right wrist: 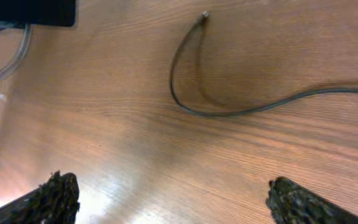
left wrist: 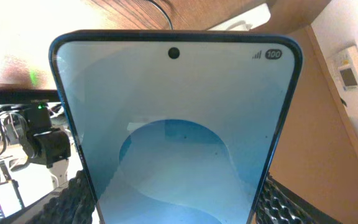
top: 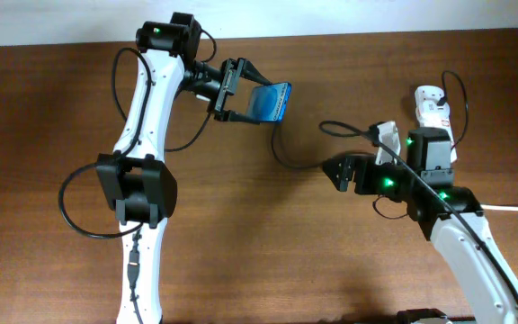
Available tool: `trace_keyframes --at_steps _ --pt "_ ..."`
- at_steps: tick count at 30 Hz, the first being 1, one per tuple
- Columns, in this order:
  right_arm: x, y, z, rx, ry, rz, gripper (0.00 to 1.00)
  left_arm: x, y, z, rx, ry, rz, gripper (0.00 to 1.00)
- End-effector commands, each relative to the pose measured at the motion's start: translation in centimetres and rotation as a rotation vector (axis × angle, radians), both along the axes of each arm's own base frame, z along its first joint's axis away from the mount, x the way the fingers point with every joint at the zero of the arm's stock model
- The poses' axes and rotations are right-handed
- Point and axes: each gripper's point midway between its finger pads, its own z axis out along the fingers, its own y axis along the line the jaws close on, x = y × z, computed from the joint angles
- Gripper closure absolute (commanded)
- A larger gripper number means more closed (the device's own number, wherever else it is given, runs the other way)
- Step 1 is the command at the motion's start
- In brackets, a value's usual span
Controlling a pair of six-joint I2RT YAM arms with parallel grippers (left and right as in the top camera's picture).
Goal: Plug charger to phone and switch on socket
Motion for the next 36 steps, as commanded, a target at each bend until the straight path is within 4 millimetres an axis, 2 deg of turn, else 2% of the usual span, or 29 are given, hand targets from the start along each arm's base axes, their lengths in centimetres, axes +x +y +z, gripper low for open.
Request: trace_keyframes --at_steps 1,5,7,9,11,13,14,16,19,20,22,25,28,31,33,36 --pt "1.2 1.0 2.3 0.126 -0.007 -0.042 0.07 0.2 0.2 0.1 0.031 -0.015 0.009 1.0" --pt "1.9 0.9 3.0 0.204 0.03 -0.122 0.14 0.2 0.2 0.1 0.03 -0.015 0.009 1.0" --pt "3.0 1.0 4.5 0.286 0.024 -0.178 0.15 0.2 0.2 0.1 0.031 -0.015 0.009 1.0" --pt "3.9 2.0 6.3 0.337 -0.024 -0.185 0.17 0.3 0.7 -0.8 0.09 -0.026 0.01 1.0" --pt "5.2 4.1 6.9 0.326 -0.006 -0.145 0.2 0.1 0.7 -1.9 0.165 -0.042 -0.002 1.0" --pt "6.7 6.7 6.6 0.309 0.033 -0.098 0.2 0.0 1.3 -4.3 0.355 -0.052 -0.001 1.0" --pt "7.0 7.3 6.2 0.304 0.04 -0.089 0.2 -0.2 1.2 -4.8 0.393 -0.062 -0.011 1.0" --pt "7.1 8.6 4.1 0.274 0.076 -0.068 0.2 -0.4 1.4 -6.0 0.505 -0.085 -0.021 1.0" --pt "7.0 9.8 1.5 0.245 0.131 -0.053 0.22 -0.5 1.6 -6.7 0.577 -0.108 -0.036 1.0" --pt "7.1 10.2 0.2 0.221 0.15 -0.059 0.28 -0.7 1.7 -6.9 0.599 -0.109 -0.041 1.0" --pt "7.0 11.3 -1.2 0.15 0.14 -0.092 0.34 -1.0 1.3 -7.0 0.614 -0.114 -0.056 1.0" --pt "7.2 12.8 -1.2 0.102 0.089 -0.163 0.4 -2.1 -0.2 -7.2 0.631 -0.124 -0.098 1.0" --pt "7.4 13.4 -1.8 0.101 0.088 -0.154 0.59 -3.6 -0.8 -7.2 0.642 -0.093 -0.136 1.0" --pt "7.6 13.5 -3.2 0.089 0.11 -0.156 0.62 -3.6 -0.8 -7.2 0.642 -0.093 -0.136 1.0" --pt "7.6 13.5 -3.2 0.089 0.11 -0.156 0.67 -3.6 -0.8 -7.2 0.642 -0.093 -0.136 1.0" --pt "7.6 13.5 -3.2 0.089 0.109 -0.156 0.69 -3.6 -0.8 -7.2 0.642 -0.093 -0.136 1.0"
